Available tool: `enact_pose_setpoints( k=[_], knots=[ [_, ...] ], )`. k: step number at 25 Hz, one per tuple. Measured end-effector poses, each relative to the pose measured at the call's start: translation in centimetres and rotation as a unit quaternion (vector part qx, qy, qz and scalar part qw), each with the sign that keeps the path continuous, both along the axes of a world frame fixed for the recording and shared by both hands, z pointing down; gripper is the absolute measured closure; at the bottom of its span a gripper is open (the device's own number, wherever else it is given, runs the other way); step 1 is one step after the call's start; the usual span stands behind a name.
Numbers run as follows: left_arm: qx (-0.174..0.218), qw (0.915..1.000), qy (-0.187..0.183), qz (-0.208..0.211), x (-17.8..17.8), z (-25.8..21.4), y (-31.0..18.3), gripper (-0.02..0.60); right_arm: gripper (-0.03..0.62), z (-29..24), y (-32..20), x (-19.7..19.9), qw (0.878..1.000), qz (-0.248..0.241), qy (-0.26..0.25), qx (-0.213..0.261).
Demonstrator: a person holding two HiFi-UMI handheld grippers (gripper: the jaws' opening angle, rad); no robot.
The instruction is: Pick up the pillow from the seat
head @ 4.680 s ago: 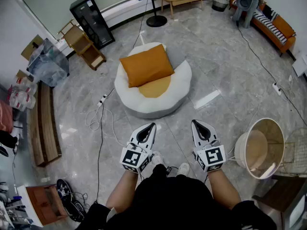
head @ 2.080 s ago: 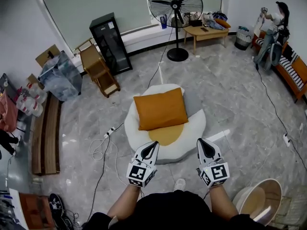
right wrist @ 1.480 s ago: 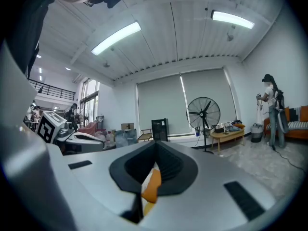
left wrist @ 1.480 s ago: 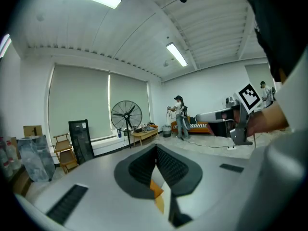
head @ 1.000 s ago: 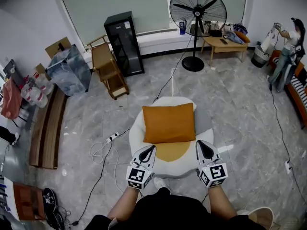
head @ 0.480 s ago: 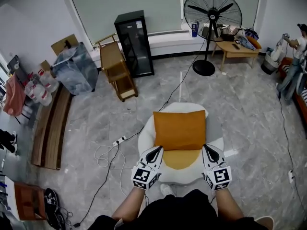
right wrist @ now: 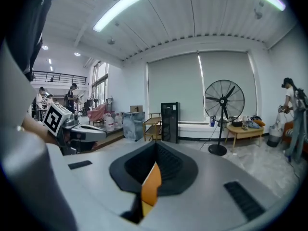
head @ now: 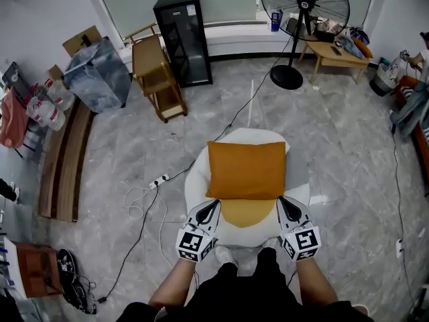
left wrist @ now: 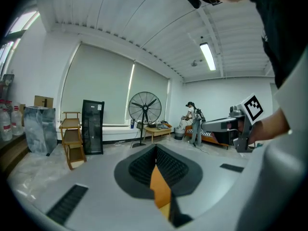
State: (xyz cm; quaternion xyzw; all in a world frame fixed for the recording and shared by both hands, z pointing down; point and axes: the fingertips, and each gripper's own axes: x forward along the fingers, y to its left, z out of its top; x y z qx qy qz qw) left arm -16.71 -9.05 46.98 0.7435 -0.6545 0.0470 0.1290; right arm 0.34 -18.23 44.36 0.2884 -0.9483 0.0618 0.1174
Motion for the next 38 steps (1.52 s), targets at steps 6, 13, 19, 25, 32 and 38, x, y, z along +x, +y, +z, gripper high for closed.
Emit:
enact_pose_setpoints(
  k=[6,13,19,25,32,38],
  knots=[
    [-0.040,0.9984,0.002,-0.041,-1.5,4.2,-2.4,0.569,0.588,4.0,-4.3,-0.5,0.999,-0.016,0.009,-0.029],
    [-0.083,0.9939,0.013,-0.072,-1.9,9.4,-5.6,0.569,0.588,9.5,-9.2,0.8,0.997,-0.016,0.033,-0.061],
    [-0.121,0.9879,0.030,-0.092,-2.2,15.4,-8.3,0.568,0.588,15.9,-12.5,2.1,0.993,-0.006,0.059,-0.100],
    [-0.152,0.9816,0.040,-0.108,-3.6,21.5,-10.6,0.481,0.586,22.8,-15.2,2.5,0.988,-0.002,0.084,-0.129],
    [-0.192,0.9723,0.038,-0.129,-5.3,28.4,-13.1,0.197,0.296,30.9,-17.0,2.2,0.978,-0.014,0.117,-0.173],
    [-0.234,0.9563,0.065,-0.164,-7.1,35.5,-13.6,0.015,0.005,37.8,-19.4,3.1,0.968,0.031,0.118,-0.220]
  ],
)
